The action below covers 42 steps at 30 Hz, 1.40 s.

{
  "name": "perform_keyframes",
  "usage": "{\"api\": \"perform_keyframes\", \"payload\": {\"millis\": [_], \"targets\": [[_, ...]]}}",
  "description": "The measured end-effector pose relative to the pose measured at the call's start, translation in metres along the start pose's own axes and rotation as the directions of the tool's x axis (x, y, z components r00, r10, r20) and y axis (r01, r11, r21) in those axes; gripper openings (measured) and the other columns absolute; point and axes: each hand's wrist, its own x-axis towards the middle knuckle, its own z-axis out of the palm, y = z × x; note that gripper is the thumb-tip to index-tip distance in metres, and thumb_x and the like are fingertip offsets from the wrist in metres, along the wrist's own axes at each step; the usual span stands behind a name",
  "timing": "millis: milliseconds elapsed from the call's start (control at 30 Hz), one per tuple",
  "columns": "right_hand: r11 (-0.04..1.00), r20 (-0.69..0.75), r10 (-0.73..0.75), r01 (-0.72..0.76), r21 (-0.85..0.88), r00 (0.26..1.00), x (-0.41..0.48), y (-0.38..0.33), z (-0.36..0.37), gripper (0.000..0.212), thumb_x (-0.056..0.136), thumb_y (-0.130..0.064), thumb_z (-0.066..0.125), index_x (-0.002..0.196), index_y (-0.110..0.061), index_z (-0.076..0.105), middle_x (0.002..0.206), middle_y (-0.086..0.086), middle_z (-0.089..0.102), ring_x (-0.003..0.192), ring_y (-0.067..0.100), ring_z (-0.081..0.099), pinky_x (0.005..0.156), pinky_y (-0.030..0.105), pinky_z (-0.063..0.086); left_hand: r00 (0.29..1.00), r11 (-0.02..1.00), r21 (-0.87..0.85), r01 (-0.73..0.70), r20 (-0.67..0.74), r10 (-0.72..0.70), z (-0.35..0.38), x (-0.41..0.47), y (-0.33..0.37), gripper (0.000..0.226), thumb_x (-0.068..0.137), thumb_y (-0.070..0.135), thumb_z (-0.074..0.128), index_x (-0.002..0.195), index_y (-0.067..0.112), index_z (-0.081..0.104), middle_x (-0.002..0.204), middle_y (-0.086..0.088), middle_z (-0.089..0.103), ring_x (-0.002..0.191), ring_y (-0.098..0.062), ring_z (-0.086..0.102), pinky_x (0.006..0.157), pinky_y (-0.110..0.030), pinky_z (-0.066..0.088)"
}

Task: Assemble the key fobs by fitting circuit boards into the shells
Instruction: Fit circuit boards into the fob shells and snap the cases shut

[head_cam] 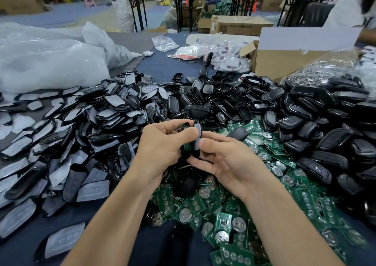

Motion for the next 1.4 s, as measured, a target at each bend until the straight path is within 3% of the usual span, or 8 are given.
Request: {"api": "perform_keyframes", "payload": {"millis": [67, 167, 400, 633, 867, 1000, 1133, 1400], "targets": [[1.0, -0.013, 0.004, -0.004, -0.013, 1.0, 0.0, -0.001, -0.001, 0.02, 0.091, 0.006, 0.066, 0.107, -0.002, 0.076, 0.08, 0.004, 0.074, 0.065, 0.011, 0.07, 0.078, 0.039, 0.065, 0.999, 1.0, -0.025, 0.0, 0.041, 0.001, -0.001, 0.0, 0.001, 0.014, 0.08, 0.023, 0.086, 0.094, 0.026, 0.085, 0.077, -0.014, 0.056, 0.038, -0.008, 0.034, 0.038, -0.018, 0.027], [1.0, -0.025, 0.006, -0.007, -0.022, 1.0, 0.001, -0.002, -0.002, 0.02, 0.09, 0.007, 0.068, 0.106, -0.002, 0.076, 0.079, 0.005, 0.074, 0.068, 0.013, 0.071, 0.073, 0.037, 0.064, 0.997, 0.998, -0.059, 0.002, 0.074, 0.003, -0.002, -0.001, 0.001, 0.037, 0.063, 0.039, 0.086, 0.098, 0.024, 0.084, 0.087, -0.015, 0.061, 0.041, -0.009, 0.042, 0.039, -0.019, 0.034], [0.999, -0.016, -0.03, 0.03, -0.043, 0.999, 0.001, 0.001, -0.003, 0.026, 0.09, 0.008, 0.067, 0.114, 0.002, 0.072, 0.096, 0.015, 0.078, 0.089, 0.025, 0.077, 0.077, 0.033, 0.064, 0.989, 0.999, -0.047, 0.028, 0.148, -0.021, -0.008, 0.003, -0.001, 0.049, 0.056, 0.04, 0.086, 0.103, 0.026, 0.083, 0.072, -0.002, 0.065, 0.053, -0.007, 0.057, 0.05, -0.017, 0.046], [0.993, -0.056, -0.055, 0.049, -0.106, 0.997, 0.003, 0.003, -0.005, 0.035, 0.087, 0.007, 0.072, 0.121, -0.001, 0.072, 0.121, 0.024, 0.073, 0.111, 0.035, 0.073, 0.089, 0.037, 0.063, 0.988, 1.0, 0.023, -0.015, 0.154, 0.012, -0.012, 0.001, 0.001, 0.048, 0.057, 0.039, 0.086, 0.104, 0.036, 0.083, 0.093, 0.003, 0.072, 0.076, -0.008, 0.066, 0.067, -0.02, 0.053], [0.942, -0.052, -0.171, 0.147, -0.301, 0.984, 0.0, 0.002, -0.006, 0.034, 0.081, 0.007, 0.08, 0.109, -0.012, 0.077, 0.103, 0.006, 0.081, 0.097, 0.019, 0.078, 0.077, 0.026, 0.062, 0.977, 0.996, -0.01, -0.091, 0.195, 0.091, -0.013, 0.001, 0.0, 0.056, 0.057, 0.03, 0.094, 0.111, 0.033, 0.082, 0.104, -0.001, 0.08, 0.096, -0.015, 0.075, 0.087, -0.02, 0.057], [0.875, -0.047, -0.31, 0.265, -0.405, 0.95, -0.001, 0.005, -0.003, 0.037, 0.078, 0.007, 0.083, 0.107, -0.016, 0.081, 0.101, 0.004, 0.081, 0.098, 0.02, 0.078, 0.087, 0.033, 0.061, 0.971, 0.99, -0.024, -0.137, 0.196, 0.139, -0.013, 0.002, -0.002, 0.051, 0.064, 0.017, 0.091, 0.111, 0.033, 0.082, 0.09, -0.003, 0.078, 0.092, -0.012, 0.074, 0.086, -0.017, 0.055], [0.793, -0.104, -0.429, 0.319, -0.519, 0.898, -0.001, 0.008, 0.001, 0.045, 0.073, 0.003, 0.086, 0.09, -0.038, 0.083, 0.094, -0.005, 0.081, 0.096, 0.014, 0.077, 0.093, 0.041, 0.06, 0.967, 0.982, -0.021, -0.186, 0.174, 0.187, -0.009, 0.001, -0.001, 0.042, 0.07, 0.019, 0.087, 0.108, 0.035, 0.083, 0.082, 0.001, 0.077, 0.083, -0.009, 0.074, 0.083, -0.017, 0.055], [0.684, -0.099, -0.556, 0.386, -0.619, 0.825, 0.0, 0.013, 0.005, 0.05, 0.07, -0.01, 0.09, 0.09, -0.055, 0.078, 0.09, -0.017, 0.08, 0.089, 0.004, 0.076, 0.086, 0.03, 0.061, 0.956, 0.972, -0.027, -0.232, 0.178, 0.233, -0.01, 0.002, 0.001, 0.042, 0.064, 0.024, 0.089, 0.105, 0.033, 0.084, 0.082, 0.002, 0.074, 0.08, -0.008, 0.071, 0.082, -0.017, 0.055]]}}
